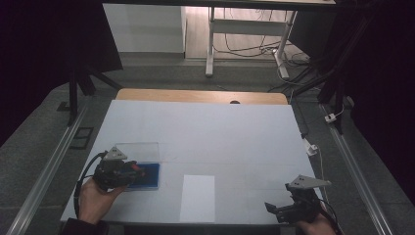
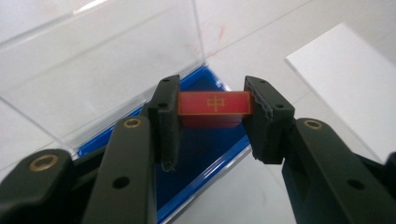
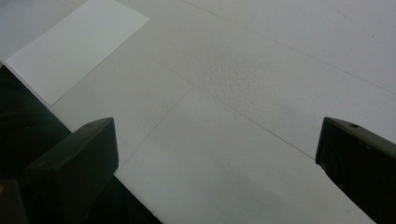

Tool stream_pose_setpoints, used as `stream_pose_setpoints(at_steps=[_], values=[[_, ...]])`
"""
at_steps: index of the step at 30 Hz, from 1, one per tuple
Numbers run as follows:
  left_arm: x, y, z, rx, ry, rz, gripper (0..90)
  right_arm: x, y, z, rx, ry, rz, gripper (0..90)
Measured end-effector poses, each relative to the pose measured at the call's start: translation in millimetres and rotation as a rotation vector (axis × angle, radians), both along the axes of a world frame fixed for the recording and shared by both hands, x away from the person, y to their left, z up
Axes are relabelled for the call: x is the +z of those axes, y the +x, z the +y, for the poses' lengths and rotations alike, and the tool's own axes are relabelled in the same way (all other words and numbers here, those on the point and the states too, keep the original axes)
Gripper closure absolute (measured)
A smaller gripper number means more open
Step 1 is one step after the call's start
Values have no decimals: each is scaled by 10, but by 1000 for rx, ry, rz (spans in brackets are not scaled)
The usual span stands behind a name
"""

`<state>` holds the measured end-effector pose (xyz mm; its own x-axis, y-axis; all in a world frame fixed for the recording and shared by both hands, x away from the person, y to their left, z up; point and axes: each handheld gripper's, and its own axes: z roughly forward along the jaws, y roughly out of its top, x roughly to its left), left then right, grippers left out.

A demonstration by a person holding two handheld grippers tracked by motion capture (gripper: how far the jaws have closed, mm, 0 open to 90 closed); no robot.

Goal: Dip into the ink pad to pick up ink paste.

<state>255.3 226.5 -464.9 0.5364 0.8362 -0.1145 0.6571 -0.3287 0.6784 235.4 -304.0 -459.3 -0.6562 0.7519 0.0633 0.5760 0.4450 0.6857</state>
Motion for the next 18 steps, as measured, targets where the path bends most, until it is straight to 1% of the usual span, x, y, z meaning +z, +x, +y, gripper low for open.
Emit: stream_pose_setpoints(at_steps=[2,6,18], values=[[21,-9,-11,-4,-14,-5,584,0,0,0,-1,0,0,0],[56,-25,-43,-20,-24,-12,584,0,0,0,0,0,1,0],[162,-80,-231,-84,-14,-35,584,-1,-1,2,3,-1,0,0]])
